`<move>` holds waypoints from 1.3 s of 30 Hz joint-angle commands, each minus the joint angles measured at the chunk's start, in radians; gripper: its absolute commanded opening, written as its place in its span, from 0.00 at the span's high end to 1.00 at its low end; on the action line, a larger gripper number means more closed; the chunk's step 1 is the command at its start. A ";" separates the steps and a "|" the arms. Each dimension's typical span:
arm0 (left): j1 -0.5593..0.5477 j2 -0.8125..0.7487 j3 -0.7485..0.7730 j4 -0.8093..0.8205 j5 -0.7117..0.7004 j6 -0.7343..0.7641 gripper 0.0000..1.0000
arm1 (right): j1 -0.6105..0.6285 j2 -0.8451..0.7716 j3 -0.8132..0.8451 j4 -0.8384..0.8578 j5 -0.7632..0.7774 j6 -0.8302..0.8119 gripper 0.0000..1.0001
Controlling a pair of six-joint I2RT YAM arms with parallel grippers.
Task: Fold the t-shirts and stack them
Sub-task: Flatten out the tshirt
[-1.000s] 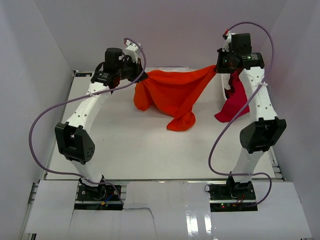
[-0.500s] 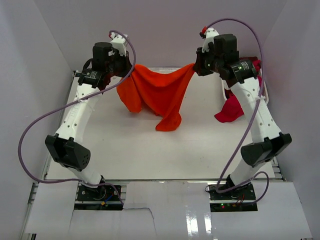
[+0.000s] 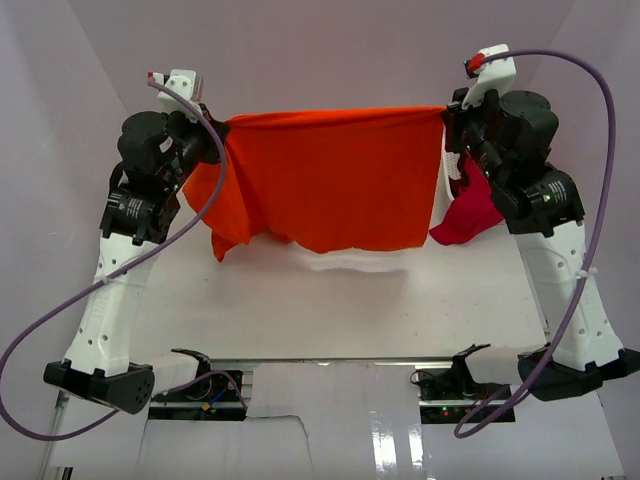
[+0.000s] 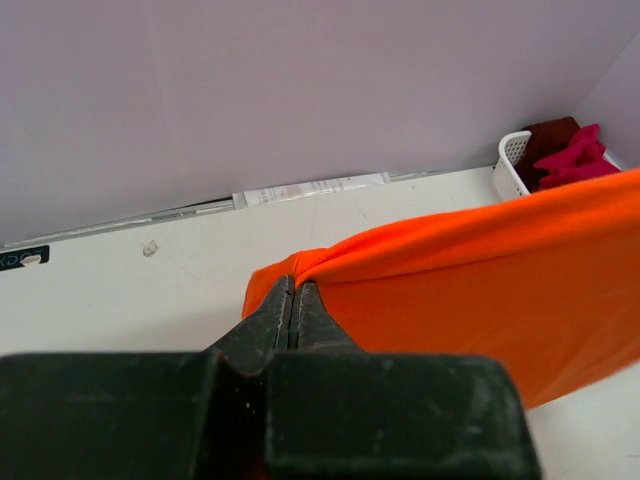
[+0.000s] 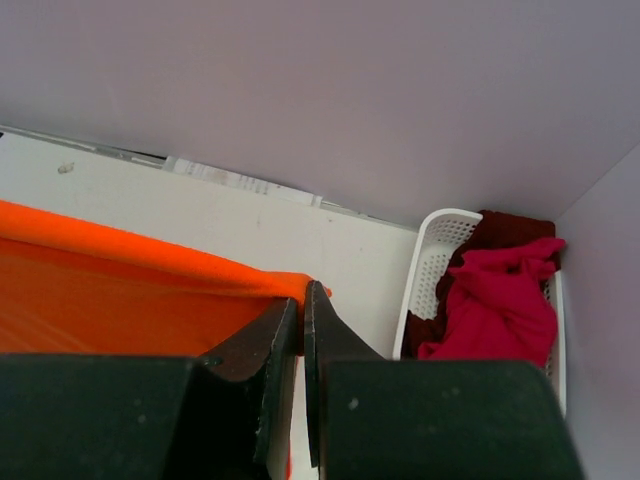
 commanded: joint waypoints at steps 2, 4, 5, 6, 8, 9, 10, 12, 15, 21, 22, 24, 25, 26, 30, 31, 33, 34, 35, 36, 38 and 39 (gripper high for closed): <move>0.183 0.059 0.000 0.017 0.166 -0.097 1.00 | -0.114 0.098 0.081 0.028 -0.094 0.011 0.92; 0.238 0.074 0.000 0.035 0.228 -0.127 1.00 | -0.149 0.134 0.089 0.027 -0.144 0.041 0.92; 0.264 0.082 0.002 0.039 0.242 -0.133 1.00 | -0.177 0.140 0.090 0.031 -0.171 0.048 0.92; 0.273 0.093 0.002 0.048 0.247 -0.141 1.00 | -0.194 0.148 0.090 0.033 -0.182 0.052 0.92; 0.339 0.108 0.008 0.060 0.274 -0.153 1.00 | -0.250 0.171 0.095 0.042 -0.235 0.077 0.92; 0.361 0.137 0.014 0.071 0.331 -0.173 1.00 | -0.272 0.190 0.106 0.046 -0.269 0.084 0.92; 0.379 0.157 0.023 0.074 0.357 -0.182 1.00 | -0.289 0.201 0.116 0.050 -0.292 0.089 0.92; 0.404 0.197 0.060 0.086 0.399 -0.198 1.00 | -0.323 0.236 0.153 0.059 -0.326 0.117 0.92; 0.404 0.248 0.079 0.115 0.435 -0.222 1.00 | -0.327 0.255 0.175 0.074 -0.319 0.111 0.92; 0.396 0.144 -0.100 0.247 0.494 -0.256 1.00 | -0.327 0.139 -0.004 0.183 -0.285 0.103 0.92; 0.393 0.119 -0.198 0.281 0.517 -0.271 1.00 | -0.327 0.087 -0.040 0.198 -0.283 0.103 0.92; 0.373 0.055 -0.278 0.322 0.543 -0.282 1.00 | -0.327 0.009 -0.155 0.237 -0.283 0.109 0.92; 0.350 0.038 -0.347 0.324 0.535 -0.276 1.00 | -0.326 -0.016 -0.195 0.241 -0.291 0.118 0.92; 0.341 0.021 -0.383 0.328 0.522 -0.273 1.00 | -0.326 -0.039 -0.274 0.243 -0.300 0.127 0.92; 0.295 -0.080 -0.532 0.342 0.486 -0.264 1.00 | -0.304 -0.211 -0.499 0.301 -0.268 0.138 0.92; 0.240 -0.091 -0.573 0.342 0.468 -0.258 1.00 | -0.297 -0.239 -0.531 0.312 -0.244 0.138 0.92; 0.217 -0.116 -0.607 0.342 0.443 -0.251 1.00 | -0.295 -0.292 -0.578 0.323 -0.211 0.134 0.92; 0.200 -0.122 -0.622 0.342 0.442 -0.251 1.00 | -0.295 -0.306 -0.586 0.323 -0.207 0.132 0.92; 0.192 -0.128 -0.657 0.344 0.440 -0.254 1.00 | -0.295 -0.319 -0.595 0.321 -0.205 0.134 0.92; 0.184 -0.136 -0.676 0.350 0.437 -0.261 1.00 | -0.295 -0.348 -0.623 0.320 -0.211 0.137 0.92; 0.164 -0.160 -0.739 0.368 0.439 -0.282 1.00 | -0.294 -0.380 -0.666 0.324 -0.239 0.153 0.92; 0.157 -0.171 -0.762 0.376 0.437 -0.291 1.00 | -0.294 -0.412 -0.692 0.323 -0.239 0.175 0.92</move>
